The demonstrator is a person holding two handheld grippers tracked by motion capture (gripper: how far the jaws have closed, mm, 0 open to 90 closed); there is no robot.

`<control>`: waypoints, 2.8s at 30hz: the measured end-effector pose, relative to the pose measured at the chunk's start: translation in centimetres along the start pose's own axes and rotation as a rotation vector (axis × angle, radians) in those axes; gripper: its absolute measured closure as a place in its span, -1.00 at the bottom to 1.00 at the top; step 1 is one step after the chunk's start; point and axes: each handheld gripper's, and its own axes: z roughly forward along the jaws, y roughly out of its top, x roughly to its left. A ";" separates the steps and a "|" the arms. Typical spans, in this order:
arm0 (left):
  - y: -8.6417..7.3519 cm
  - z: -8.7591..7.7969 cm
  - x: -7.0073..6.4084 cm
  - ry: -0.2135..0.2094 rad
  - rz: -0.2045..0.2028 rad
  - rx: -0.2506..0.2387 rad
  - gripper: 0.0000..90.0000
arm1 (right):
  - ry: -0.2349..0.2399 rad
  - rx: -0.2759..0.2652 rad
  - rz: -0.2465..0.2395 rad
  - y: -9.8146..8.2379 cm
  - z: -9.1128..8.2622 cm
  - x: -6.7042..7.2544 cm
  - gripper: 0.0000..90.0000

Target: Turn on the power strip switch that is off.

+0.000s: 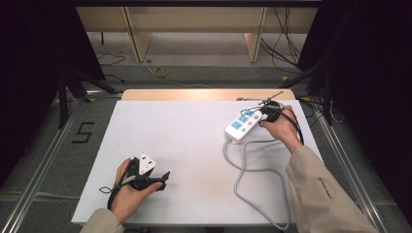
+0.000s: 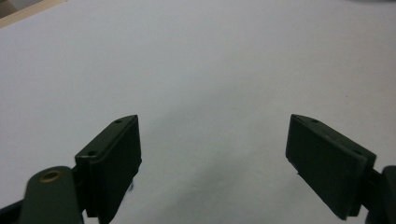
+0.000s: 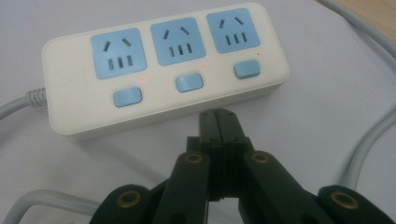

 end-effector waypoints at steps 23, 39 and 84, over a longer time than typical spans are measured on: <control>0.0 0.0 0.0 -0.002 -0.001 0.000 -0.60 | 0.000 0.011 0.015 1.2 1.4 -1.1 1.00; -0.1 0.1 0.1 -0.004 0.001 0.002 -0.60 | -0.009 0.014 0.023 2.1 2.2 -1.7 1.00; -0.2 0.1 0.1 -0.002 0.001 0.004 -0.60 | -0.026 0.011 0.030 3.9 3.3 -1.9 1.00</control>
